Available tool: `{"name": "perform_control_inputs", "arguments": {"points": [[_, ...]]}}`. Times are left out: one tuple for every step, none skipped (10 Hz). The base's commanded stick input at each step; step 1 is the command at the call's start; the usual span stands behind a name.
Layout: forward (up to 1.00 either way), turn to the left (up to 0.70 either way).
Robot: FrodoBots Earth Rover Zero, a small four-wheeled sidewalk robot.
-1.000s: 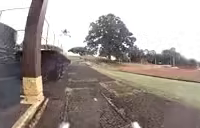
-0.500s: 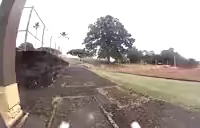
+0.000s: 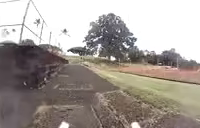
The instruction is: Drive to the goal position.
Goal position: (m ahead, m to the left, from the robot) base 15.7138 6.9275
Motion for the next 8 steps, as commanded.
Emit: {"name": "perform_control_inputs", "arguments": {"points": [[0.85, 0.27], [0.85, 0.27], [0.85, 0.27], [0.85, 0.27], [0.85, 0.27], [0.85, 0.18], [0.85, 0.03], [0.85, 0.0]]}}
